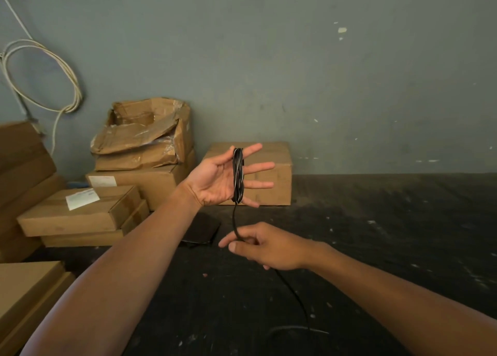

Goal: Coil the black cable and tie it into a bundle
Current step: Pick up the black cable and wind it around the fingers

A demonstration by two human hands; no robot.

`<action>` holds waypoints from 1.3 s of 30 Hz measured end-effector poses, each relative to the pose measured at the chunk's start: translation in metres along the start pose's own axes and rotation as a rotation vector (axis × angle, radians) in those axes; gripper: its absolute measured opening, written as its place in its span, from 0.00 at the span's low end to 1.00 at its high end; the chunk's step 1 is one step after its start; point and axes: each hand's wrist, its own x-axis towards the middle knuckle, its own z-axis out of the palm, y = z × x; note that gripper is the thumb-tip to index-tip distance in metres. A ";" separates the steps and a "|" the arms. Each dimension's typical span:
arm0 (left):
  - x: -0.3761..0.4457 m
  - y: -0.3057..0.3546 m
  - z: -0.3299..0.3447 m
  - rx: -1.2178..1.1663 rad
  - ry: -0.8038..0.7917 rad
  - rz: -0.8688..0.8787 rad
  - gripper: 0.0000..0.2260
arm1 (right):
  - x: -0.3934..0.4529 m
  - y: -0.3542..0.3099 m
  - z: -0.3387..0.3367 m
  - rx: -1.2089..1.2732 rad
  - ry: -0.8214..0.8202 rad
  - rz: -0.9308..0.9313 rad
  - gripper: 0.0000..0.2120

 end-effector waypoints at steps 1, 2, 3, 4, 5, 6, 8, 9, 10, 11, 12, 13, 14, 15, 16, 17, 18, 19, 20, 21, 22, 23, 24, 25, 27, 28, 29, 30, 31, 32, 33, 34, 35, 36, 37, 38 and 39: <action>-0.001 -0.001 -0.002 -0.008 0.005 0.000 0.24 | -0.001 -0.004 -0.004 -0.010 -0.007 0.002 0.14; -0.001 -0.003 -0.003 -0.015 0.011 -0.001 0.24 | -0.002 -0.009 -0.009 -0.014 -0.019 0.009 0.14; -0.002 -0.004 -0.004 -0.018 0.018 -0.003 0.24 | -0.004 -0.013 -0.014 -0.009 -0.032 0.020 0.14; -0.002 -0.004 -0.004 -0.019 0.029 -0.008 0.24 | -0.005 -0.018 -0.019 0.000 -0.042 0.029 0.13; -0.002 -0.005 -0.004 -0.017 0.041 -0.015 0.24 | -0.006 -0.023 -0.024 0.006 -0.046 0.030 0.12; -0.002 -0.006 -0.004 -0.016 0.055 -0.024 0.24 | -0.006 -0.027 -0.031 0.005 -0.047 0.024 0.10; -0.002 -0.007 -0.005 -0.020 0.075 -0.037 0.24 | -0.007 -0.037 -0.046 0.006 -0.045 0.012 0.07; -0.002 -0.009 -0.005 -0.026 0.078 -0.040 0.24 | -0.007 -0.041 -0.054 0.021 -0.040 0.014 0.07; -0.002 -0.010 -0.006 -0.026 0.079 -0.045 0.23 | -0.007 -0.045 -0.062 0.047 -0.031 0.022 0.09; -0.003 -0.012 -0.007 -0.014 0.080 -0.057 0.23 | -0.006 -0.049 -0.071 0.078 -0.019 0.034 0.11; -0.004 -0.014 -0.008 0.011 0.080 -0.080 0.24 | -0.006 -0.053 -0.081 0.101 -0.003 0.040 0.13; -0.005 -0.017 -0.008 0.040 0.082 -0.110 0.25 | -0.006 -0.057 -0.090 0.107 0.020 0.041 0.13; -0.006 -0.018 -0.009 0.061 0.083 -0.139 0.26 | -0.005 -0.061 -0.099 0.095 0.050 0.039 0.12; -0.008 -0.020 -0.009 0.073 0.077 -0.156 0.26 | -0.005 -0.066 -0.107 0.063 0.089 0.034 0.10; -0.009 -0.020 -0.009 0.084 0.064 -0.163 0.26 | -0.004 -0.069 -0.115 0.005 0.138 0.025 0.09; -0.010 -0.021 -0.009 0.092 0.049 -0.166 0.25 | -0.003 -0.073 -0.122 -0.080 0.192 0.016 0.08; -0.011 -0.021 -0.008 0.095 0.035 -0.169 0.25 | -0.001 -0.074 -0.128 -0.181 0.244 0.012 0.07; -0.012 -0.020 -0.007 0.092 0.020 -0.171 0.25 | 0.001 -0.075 -0.133 -0.276 0.289 0.010 0.05; -0.013 -0.019 -0.005 0.090 0.002 -0.174 0.25 | 0.003 -0.074 -0.137 -0.344 0.329 0.005 0.04; -0.013 -0.018 -0.004 0.092 -0.019 -0.177 0.25 | 0.006 -0.071 -0.141 -0.383 0.369 -0.006 0.04; -0.014 -0.017 -0.002 0.098 -0.040 -0.179 0.25 | 0.008 -0.068 -0.143 -0.410 0.413 -0.020 0.04; -0.015 -0.017 -0.001 0.103 -0.060 -0.182 0.25 | 0.011 -0.064 -0.145 -0.436 0.455 -0.034 0.04; -0.015 -0.016 0.002 0.107 -0.082 -0.185 0.25 | 0.013 -0.060 -0.147 -0.458 0.491 -0.047 0.04; -0.016 -0.015 0.004 0.112 -0.105 -0.189 0.25 | 0.016 -0.054 -0.149 -0.469 0.521 -0.059 0.04; -0.016 -0.015 0.010 0.121 -0.150 -0.195 0.25 | 0.021 -0.041 -0.150 -0.451 0.566 -0.071 0.04; -0.016 -0.014 0.013 0.119 -0.171 -0.193 0.25 | 0.024 -0.034 -0.151 -0.427 0.578 -0.072 0.04; -0.016 -0.013 0.016 0.109 -0.192 -0.187 0.25 | 0.026 -0.027 -0.150 -0.391 0.580 -0.073 0.04; -0.016 -0.012 0.020 0.096 -0.212 -0.180 0.25 | 0.027 -0.020 -0.149 -0.347 0.571 -0.075 0.05; -0.016 -0.011 0.024 0.087 -0.231 -0.173 0.25 | 0.027 -0.013 -0.146 -0.295 0.553 -0.074 0.05; -0.015 -0.009 0.028 0.085 -0.247 -0.166 0.25 | 0.027 -0.006 -0.142 -0.233 0.527 -0.065 0.06; -0.015 -0.008 0.031 0.086 -0.262 -0.156 0.25 | 0.026 0.001 -0.137 -0.164 0.501 -0.049 0.08; -0.015 -0.008 0.034 0.087 -0.277 -0.144 0.25 | 0.025 0.007 -0.131 -0.094 0.480 -0.034 0.09; -0.014 -0.007 0.037 0.087 -0.291 -0.131 0.25 | 0.023 0.014 -0.124 -0.027 0.459 -0.021 0.10; -0.013 -0.007 0.040 0.088 -0.301 -0.118 0.25 | 0.022 0.019 -0.116 0.043 0.435 -0.010 0.10; -0.012 -0.007 0.042 0.087 -0.306 -0.105 0.25 | 0.021 0.023 -0.108 0.116 0.412 -0.002 0.10; -0.011 -0.006 0.043 0.082 -0.307 -0.093 0.25 | 0.020 0.027 -0.098 0.184 0.390 0.005 0.10; -0.010 -0.006 0.045 0.074 -0.307 -0.080 0.25 | 0.020 0.030 -0.088 0.237 0.370 0.008 0.10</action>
